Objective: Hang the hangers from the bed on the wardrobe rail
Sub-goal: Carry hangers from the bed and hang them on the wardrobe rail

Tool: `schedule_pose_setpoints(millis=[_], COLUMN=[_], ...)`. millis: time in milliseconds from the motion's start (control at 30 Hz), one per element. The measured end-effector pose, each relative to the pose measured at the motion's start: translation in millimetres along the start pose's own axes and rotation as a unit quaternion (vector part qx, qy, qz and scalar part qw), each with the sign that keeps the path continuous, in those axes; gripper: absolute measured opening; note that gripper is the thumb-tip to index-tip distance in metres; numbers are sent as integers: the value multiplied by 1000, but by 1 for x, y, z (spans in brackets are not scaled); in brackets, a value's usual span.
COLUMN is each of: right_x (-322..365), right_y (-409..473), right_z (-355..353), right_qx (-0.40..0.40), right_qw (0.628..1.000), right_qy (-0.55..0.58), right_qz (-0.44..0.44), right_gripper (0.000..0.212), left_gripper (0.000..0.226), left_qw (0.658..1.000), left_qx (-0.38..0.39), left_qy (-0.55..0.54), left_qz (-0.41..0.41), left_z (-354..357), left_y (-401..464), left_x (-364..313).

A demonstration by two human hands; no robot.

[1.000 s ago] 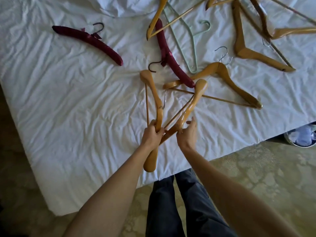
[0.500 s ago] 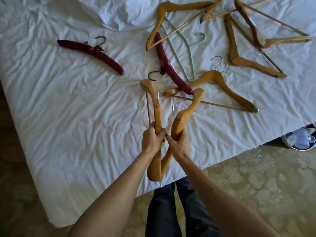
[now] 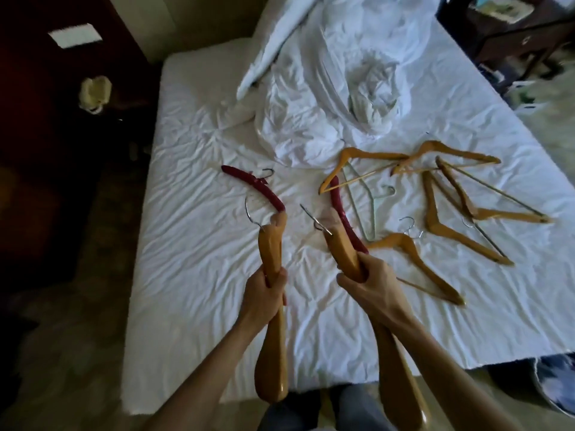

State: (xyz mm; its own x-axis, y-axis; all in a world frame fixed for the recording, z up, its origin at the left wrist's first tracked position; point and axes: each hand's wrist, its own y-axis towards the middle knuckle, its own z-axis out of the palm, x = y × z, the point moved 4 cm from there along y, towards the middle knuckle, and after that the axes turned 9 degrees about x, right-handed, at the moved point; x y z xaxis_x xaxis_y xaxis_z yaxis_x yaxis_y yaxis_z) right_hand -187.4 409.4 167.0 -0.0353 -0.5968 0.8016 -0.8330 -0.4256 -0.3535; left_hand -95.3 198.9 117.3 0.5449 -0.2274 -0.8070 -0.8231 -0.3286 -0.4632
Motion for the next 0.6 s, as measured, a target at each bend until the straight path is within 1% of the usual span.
schedule_pose_setpoints(millis=[100,267,367,433,533,600], right_x=[61,162,219,255,310,348], right_y=[-1,-6,-20,-37,-71,-101], right_z=[7,54,98,136,201,248], right_qx=[40,126,167,208,265,306], right_qw=[996,976,958,940,907,883], right_qy=[0,6,10,6,-9,-7], right_qz=[-75,-178,-232,-269,-328,-356], right_gripper=[22,16,13,12,14,18], left_gripper=[36,32,28,28,32,29], left_qw=[998,977,952,931,903,884], left_qx=[-60,-208,-301,-360,-422,-458], left_qy=[-15,-42,-55,-64,-77,-95], left_qz=[-2,-6,-2,-11,-37,-27], left_z=[-37,-109,-158,-192,-245,-282], left_y=[-37,-113,-166,-206,-272,-320], left_x=[-21,-38,-40,-30,0,23])
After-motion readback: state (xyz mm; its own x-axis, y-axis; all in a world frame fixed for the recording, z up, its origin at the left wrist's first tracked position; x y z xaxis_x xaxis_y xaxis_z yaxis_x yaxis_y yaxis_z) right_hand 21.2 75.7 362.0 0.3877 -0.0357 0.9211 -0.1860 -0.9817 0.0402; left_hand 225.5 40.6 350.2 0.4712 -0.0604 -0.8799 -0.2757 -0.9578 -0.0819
